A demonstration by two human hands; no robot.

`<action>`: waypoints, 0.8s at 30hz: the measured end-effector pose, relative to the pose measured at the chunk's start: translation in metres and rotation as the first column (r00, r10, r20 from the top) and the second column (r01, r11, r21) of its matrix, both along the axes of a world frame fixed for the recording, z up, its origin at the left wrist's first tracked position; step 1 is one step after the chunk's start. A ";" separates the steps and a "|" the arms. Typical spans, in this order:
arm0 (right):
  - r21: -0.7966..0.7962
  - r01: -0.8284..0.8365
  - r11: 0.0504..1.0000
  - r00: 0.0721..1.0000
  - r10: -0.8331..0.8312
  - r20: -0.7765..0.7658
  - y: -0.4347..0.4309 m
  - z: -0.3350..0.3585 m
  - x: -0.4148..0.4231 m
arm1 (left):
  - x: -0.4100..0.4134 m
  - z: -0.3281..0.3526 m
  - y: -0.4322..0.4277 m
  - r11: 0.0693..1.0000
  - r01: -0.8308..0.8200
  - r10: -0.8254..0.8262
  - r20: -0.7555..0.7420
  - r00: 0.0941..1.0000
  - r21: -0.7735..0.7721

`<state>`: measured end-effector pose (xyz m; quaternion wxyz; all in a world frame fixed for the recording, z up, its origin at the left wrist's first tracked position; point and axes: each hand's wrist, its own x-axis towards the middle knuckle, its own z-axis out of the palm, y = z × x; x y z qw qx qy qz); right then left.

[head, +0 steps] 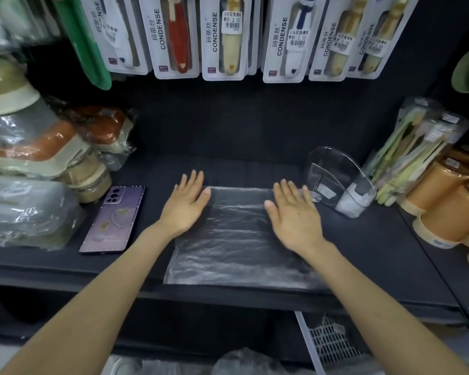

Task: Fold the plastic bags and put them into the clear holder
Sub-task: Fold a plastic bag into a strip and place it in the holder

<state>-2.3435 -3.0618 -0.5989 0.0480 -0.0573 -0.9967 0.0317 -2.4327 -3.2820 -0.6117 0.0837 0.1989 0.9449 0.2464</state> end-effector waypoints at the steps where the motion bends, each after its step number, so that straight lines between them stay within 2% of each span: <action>1: -0.031 -0.053 0.998 0.998 0.052 -0.043 -0.016 0.004 0.010 | 0.012 0.006 -0.002 0.999 0.025 -0.027 -0.070 0.997 -0.024; 4: -0.062 -0.217 0.974 0.975 0.214 -0.053 -0.063 -0.005 0.039 | 0.062 0.005 -0.008 0.966 0.145 -0.202 -0.277 0.939 -0.213; 7: -0.048 -0.257 0.965 0.966 0.258 0.024 -0.074 -0.023 0.053 | 0.094 -0.012 -0.021 0.943 0.168 -0.234 -0.216 0.948 -0.286; 10: -0.046 -0.162 0.986 0.981 0.166 0.099 -0.039 -0.031 0.063 | 0.094 -0.021 -0.028 0.941 0.143 -0.202 -0.170 0.964 -0.307; 13: -0.010 -0.097 0.995 0.995 0.097 0.038 -0.001 -0.028 0.077 | 0.093 -0.021 -0.023 0.928 0.141 -0.205 -0.156 0.966 -0.344; 15: -0.005 -0.168 0.986 0.983 0.168 -0.074 0.004 -0.023 0.089 | 0.091 -0.019 -0.024 0.921 0.136 -0.190 -0.117 0.975 -0.365; 16: -0.029 -0.228 0.973 0.968 0.223 -0.116 0.001 -0.020 0.094 | 0.091 -0.017 -0.025 0.936 0.139 -0.176 -0.087 0.981 -0.322; 18: -0.018 -0.341 0.940 0.924 0.332 -0.191 -0.008 -0.018 0.101 | 0.090 -0.014 -0.030 0.992 0.123 -0.124 -0.032 0.992 -0.043; 19: -0.003 -0.370 0.929 0.909 0.361 -0.208 -0.014 -0.017 0.104 | 0.091 -0.011 -0.033 0.987 0.070 -0.071 -0.005 0.997 0.147; 21: -0.001 -0.402 0.916 0.890 0.391 -0.237 -0.022 -0.014 0.108 | 0.097 -0.006 -0.040 0.894 -0.028 0.009 0.046 0.999 0.447; 22: -0.003 -0.416 0.909 0.882 0.403 -0.245 -0.025 -0.013 0.110 | 0.101 -0.005 -0.045 0.860 -0.043 0.021 0.050 0.999 0.509; 24: 0.024 -0.449 0.893 0.863 0.441 -0.247 -0.029 -0.016 0.118 | 0.111 -0.005 -0.054 0.853 -0.006 -0.015 0.036 0.999 0.522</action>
